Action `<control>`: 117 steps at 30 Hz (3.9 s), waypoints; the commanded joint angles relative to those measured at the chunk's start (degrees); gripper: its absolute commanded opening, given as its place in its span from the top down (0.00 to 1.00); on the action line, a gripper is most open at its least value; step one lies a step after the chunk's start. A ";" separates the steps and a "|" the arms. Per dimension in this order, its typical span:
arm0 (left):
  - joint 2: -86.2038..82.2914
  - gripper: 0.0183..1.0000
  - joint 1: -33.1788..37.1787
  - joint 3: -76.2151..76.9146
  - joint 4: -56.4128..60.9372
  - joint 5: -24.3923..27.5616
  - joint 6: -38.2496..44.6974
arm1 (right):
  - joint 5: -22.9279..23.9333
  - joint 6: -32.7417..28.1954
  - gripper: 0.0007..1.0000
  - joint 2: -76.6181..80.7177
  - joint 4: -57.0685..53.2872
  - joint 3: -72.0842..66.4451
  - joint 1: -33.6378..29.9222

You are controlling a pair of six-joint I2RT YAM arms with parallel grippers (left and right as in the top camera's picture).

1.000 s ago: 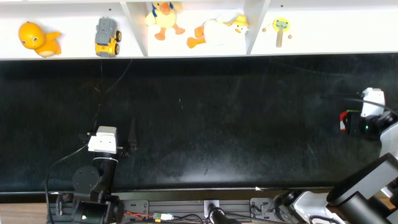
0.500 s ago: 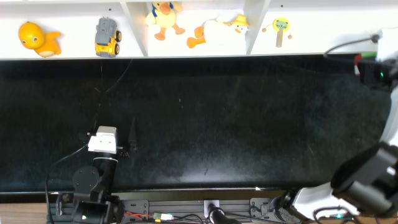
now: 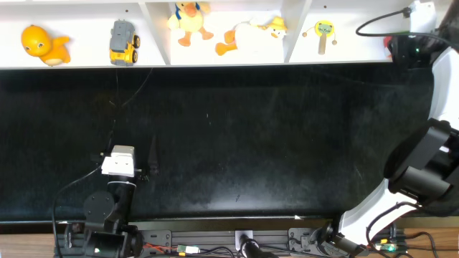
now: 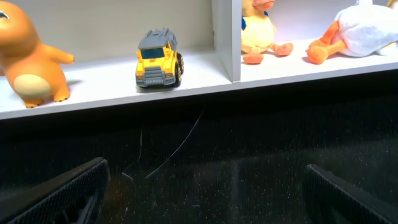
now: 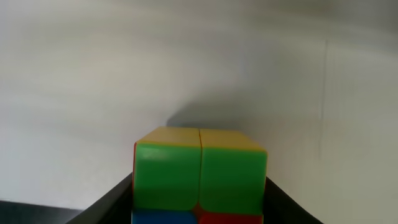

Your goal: Store Toys

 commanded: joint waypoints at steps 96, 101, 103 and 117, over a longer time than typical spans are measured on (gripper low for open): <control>-0.57 0.00 0.20 -0.35 0.24 0.52 1.05 | 18.23 33.42 0.01 -116.10 28.50 -96.94 26.60; -0.57 0.00 0.20 -0.35 0.24 0.52 1.05 | 18.23 33.40 0.01 -116.10 28.48 -96.94 26.86; -0.57 0.00 0.20 -0.35 0.24 0.52 1.05 | 18.23 33.42 0.01 -116.10 28.48 -96.94 26.86; -0.57 0.00 0.20 -0.35 0.24 0.52 1.05 | 18.23 33.40 0.00 -116.04 28.44 -96.94 26.86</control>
